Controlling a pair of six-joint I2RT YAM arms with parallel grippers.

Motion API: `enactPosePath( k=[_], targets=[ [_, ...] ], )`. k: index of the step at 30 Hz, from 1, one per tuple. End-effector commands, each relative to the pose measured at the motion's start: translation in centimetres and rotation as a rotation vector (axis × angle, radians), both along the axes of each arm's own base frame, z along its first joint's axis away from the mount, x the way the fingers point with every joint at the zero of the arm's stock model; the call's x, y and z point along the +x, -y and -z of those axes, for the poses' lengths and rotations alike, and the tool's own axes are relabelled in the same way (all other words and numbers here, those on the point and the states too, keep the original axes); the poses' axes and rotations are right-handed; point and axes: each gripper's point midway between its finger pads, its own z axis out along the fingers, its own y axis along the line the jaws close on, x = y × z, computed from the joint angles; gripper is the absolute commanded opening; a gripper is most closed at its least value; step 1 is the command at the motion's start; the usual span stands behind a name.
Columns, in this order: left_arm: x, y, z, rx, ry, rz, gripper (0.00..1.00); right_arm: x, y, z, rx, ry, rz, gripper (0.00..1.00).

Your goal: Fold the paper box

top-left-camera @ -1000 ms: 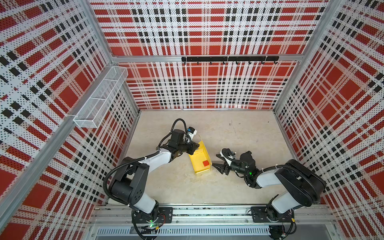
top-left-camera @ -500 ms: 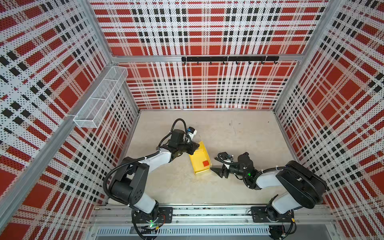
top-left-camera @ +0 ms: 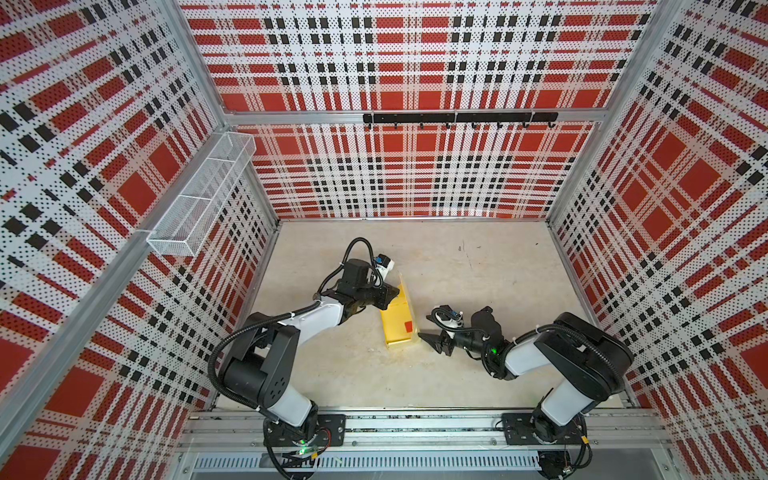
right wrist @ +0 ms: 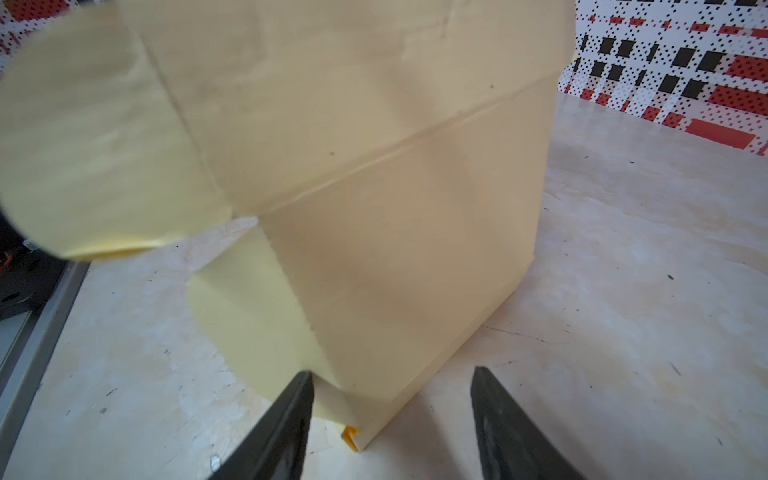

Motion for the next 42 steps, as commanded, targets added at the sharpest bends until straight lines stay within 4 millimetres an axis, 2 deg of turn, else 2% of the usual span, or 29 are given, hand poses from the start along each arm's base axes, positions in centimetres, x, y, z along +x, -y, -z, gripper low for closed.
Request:
enactPosePath(
  k=[1, 3, 5, 9, 11, 16, 27, 32, 37, 42],
  targets=[
    [-0.7, 0.2, 0.6, -0.006, -0.016, 0.017, 0.15, 1.4, -0.5, -2.7, 0.028, 0.130, 0.038, 0.59],
    [-0.6, 0.3, 0.4, -0.012, -0.013, 0.016, 0.14, 1.3, -0.5, -3.0, 0.028, 0.145, 0.035, 0.60],
    [-0.3, 0.3, 0.0, -0.018, -0.016, 0.006, 0.14, 0.8, -0.7, -3.3, 0.036, 0.134, 0.013, 0.65],
    [-0.3, 0.5, -0.9, -0.039, -0.016, 0.004, 0.14, -1.0, -1.2, -3.0, 0.004, 0.093, -0.074, 0.73],
    [-0.2, 0.7, -0.9, -0.041, -0.017, 0.004, 0.14, -1.6, -1.4, -2.7, -0.009, 0.072, -0.099, 0.74],
    [0.0, 0.6, -1.1, -0.029, -0.010, 0.005, 0.14, -2.5, -1.4, -3.2, -0.007, 0.063, -0.128, 0.77],
    [-0.3, 1.2, -0.4, -0.020, -0.028, 0.020, 0.14, 0.0, -1.5, -3.7, -0.001, 0.136, -0.029, 0.70],
    [-0.4, 1.2, -0.4, -0.022, -0.038, 0.015, 0.14, 0.7, -1.3, -4.4, 0.027, 0.181, 0.013, 0.70],
    [-0.3, 1.2, -1.5, -0.033, -0.025, 0.016, 0.14, 0.1, -1.1, -4.6, -0.003, 0.175, -0.007, 0.72],
    [-0.4, 1.0, -0.5, -0.016, -0.038, 0.010, 0.14, 0.3, -0.8, -4.4, -0.022, 0.184, 0.015, 0.70]
  ],
)
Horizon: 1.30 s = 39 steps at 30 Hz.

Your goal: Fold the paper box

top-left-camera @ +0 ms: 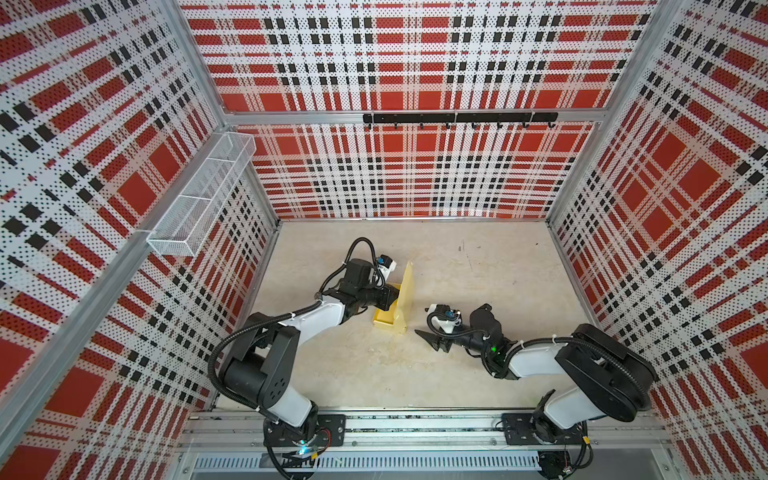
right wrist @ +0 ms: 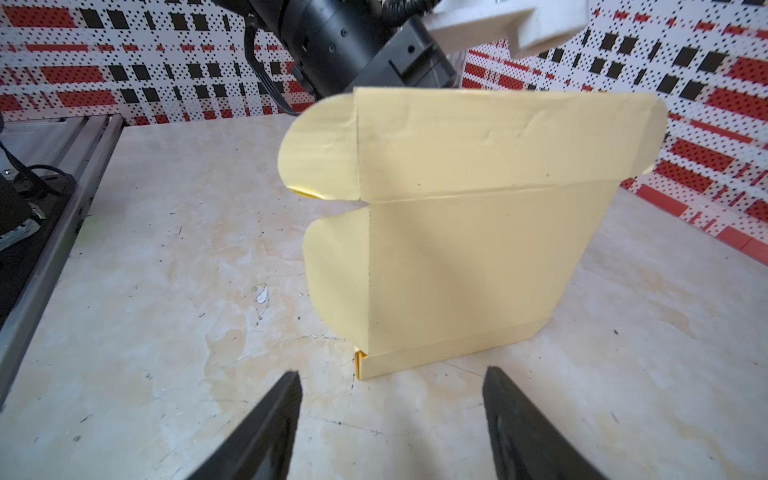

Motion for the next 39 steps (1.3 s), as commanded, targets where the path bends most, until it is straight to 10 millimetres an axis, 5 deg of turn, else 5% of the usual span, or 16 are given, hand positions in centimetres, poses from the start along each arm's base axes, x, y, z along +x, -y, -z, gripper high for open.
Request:
enactPosePath(
  k=[1, 9, 12, 16, 20, 24, 31, 39],
  targets=[
    [0.2, 0.4, -0.7, -0.009, 0.010, 0.005, 0.14, -0.1, -0.4, -1.2, 0.015, 0.054, -0.007, 0.70],
    [1.8, -1.9, -3.2, -0.012, 0.079, -0.024, 0.34, -0.8, -1.9, -1.1, -0.026, 0.060, 0.003, 0.77],
    [2.6, -3.8, -4.2, -0.004, 0.131, -0.037, 0.48, -0.5, -3.1, -1.3, -0.080, 0.089, 0.099, 0.86],
    [3.9, -7.1, -5.0, 0.048, 0.174, -0.107, 0.53, 0.4, -4.5, -1.8, -0.149, 0.138, 0.316, 0.98],
    [4.4, -8.3, -4.9, 0.073, 0.190, -0.129, 0.59, 1.7, -5.5, -2.3, -0.150, 0.153, 0.473, 1.00],
    [4.5, -8.0, -5.5, 0.074, 0.199, -0.105, 0.66, 3.4, -5.0, -2.3, -0.185, 0.168, 0.562, 0.97],
    [3.0, -6.0, -6.9, 0.046, 0.252, 0.028, 0.81, 5.4, -1.1, -2.2, -0.149, 0.062, 0.562, 0.92],
    [1.9, -3.3, -4.5, 0.104, 0.288, 0.157, 0.86, 6.5, 1.4, -2.1, -0.179, 0.004, 0.483, 0.93]
  ],
)
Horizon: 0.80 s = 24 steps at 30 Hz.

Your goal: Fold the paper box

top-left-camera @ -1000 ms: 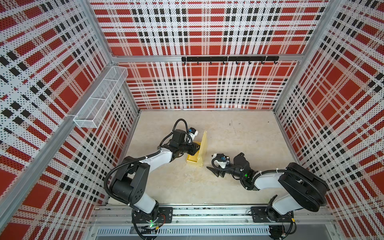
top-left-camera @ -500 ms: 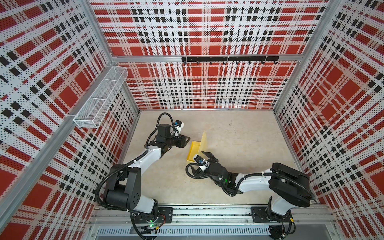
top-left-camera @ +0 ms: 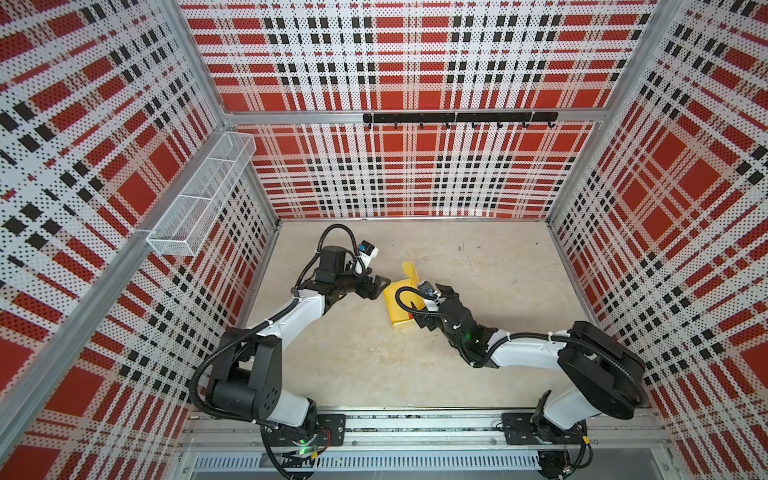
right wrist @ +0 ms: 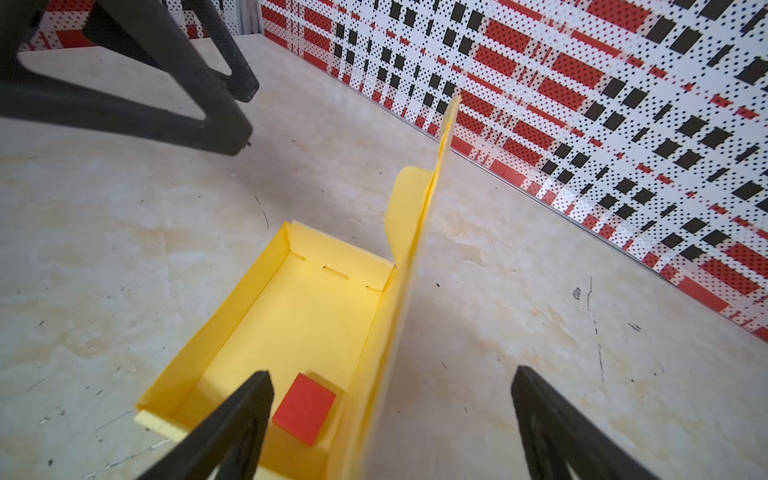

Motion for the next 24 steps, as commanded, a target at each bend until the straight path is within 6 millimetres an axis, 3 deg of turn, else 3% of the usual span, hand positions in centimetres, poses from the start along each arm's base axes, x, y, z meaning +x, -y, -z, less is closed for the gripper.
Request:
enactPosePath(
  k=[1, 7, 12, 17, 18, 19, 24],
  targets=[
    [-0.1, 1.5, 0.3, 0.027, 0.053, 0.084, 0.86, -0.9, 0.4, 0.0, 0.022, -0.038, -0.072, 0.93],
    [1.5, 4.4, 0.1, -0.011, 0.093, 0.163, 0.87, -2.0, 2.8, -1.0, 0.045, -0.057, -0.090, 0.93],
    [2.3, 6.0, -0.3, 0.012, 0.188, 0.297, 0.87, -3.9, 3.5, -1.6, 0.092, -0.069, -0.166, 0.93],
    [3.1, 5.7, -0.5, 0.014, 0.196, 0.332, 0.86, -4.9, 4.8, -2.1, 0.139, -0.086, -0.193, 0.92],
    [3.0, 5.8, -0.4, 0.009, 0.196, 0.348, 0.85, -4.9, 5.2, -2.0, 0.146, -0.090, -0.189, 0.91],
    [3.7, 4.8, -0.2, 0.012, 0.196, 0.334, 0.85, -4.8, 5.8, -1.8, 0.150, -0.098, -0.174, 0.90],
    [3.4, 5.3, 0.8, 0.077, 0.208, 0.456, 0.84, -4.0, 7.3, -0.5, 0.134, -0.129, -0.140, 0.88]
  ],
)
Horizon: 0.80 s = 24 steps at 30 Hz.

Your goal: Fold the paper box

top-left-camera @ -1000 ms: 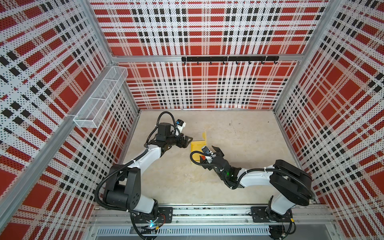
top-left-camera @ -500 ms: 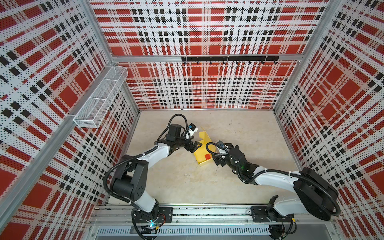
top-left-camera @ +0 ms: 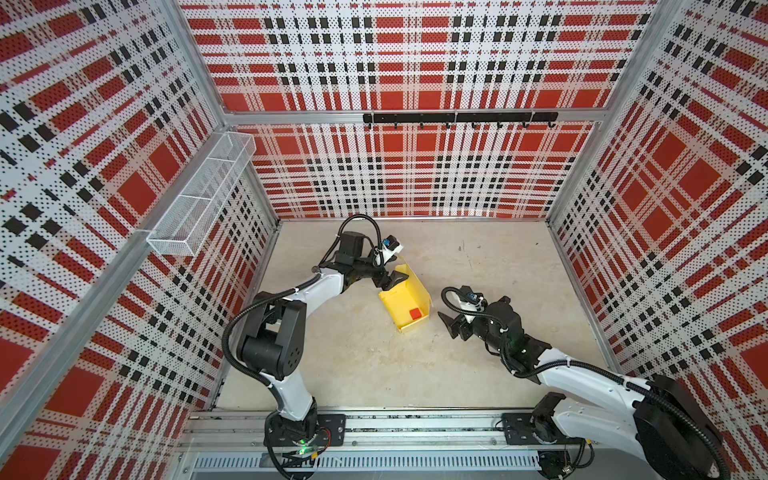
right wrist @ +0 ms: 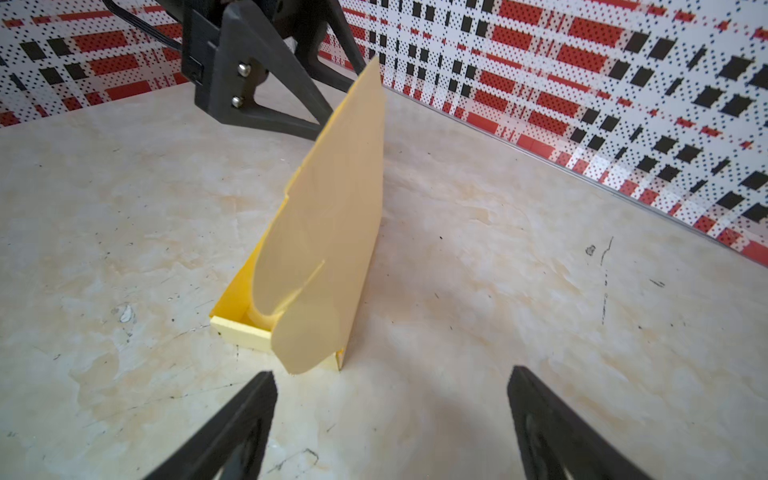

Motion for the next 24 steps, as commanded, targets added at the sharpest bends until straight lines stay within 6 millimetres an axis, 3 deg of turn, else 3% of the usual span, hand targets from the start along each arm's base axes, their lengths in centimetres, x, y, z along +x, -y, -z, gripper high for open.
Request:
enactPosePath(
  k=[1, 8, 15, 18, 24],
  targets=[
    [-0.6, 0.4, 0.8, 0.052, 0.009, 0.116, 0.83, -0.1, -0.1, 0.8, -0.001, -0.017, -0.040, 0.88],
    [0.4, 0.3, 1.7, 0.098, -0.024, 0.150, 0.77, 0.3, -1.1, 2.5, -0.006, -0.045, -0.100, 0.88],
    [0.1, 0.4, 2.1, 0.126, -0.017, 0.161, 0.56, 0.7, -2.1, 2.3, 0.036, -0.033, -0.126, 0.86],
    [0.1, 0.5, 2.3, 0.138, -0.018, 0.159, 0.41, 1.1, -2.1, 2.7, 0.021, -0.025, -0.115, 0.86],
    [0.2, 0.5, 2.3, 0.150, -0.009, 0.160, 0.34, 1.4, -3.0, 2.9, 0.026, -0.031, -0.153, 0.86]
  ],
)
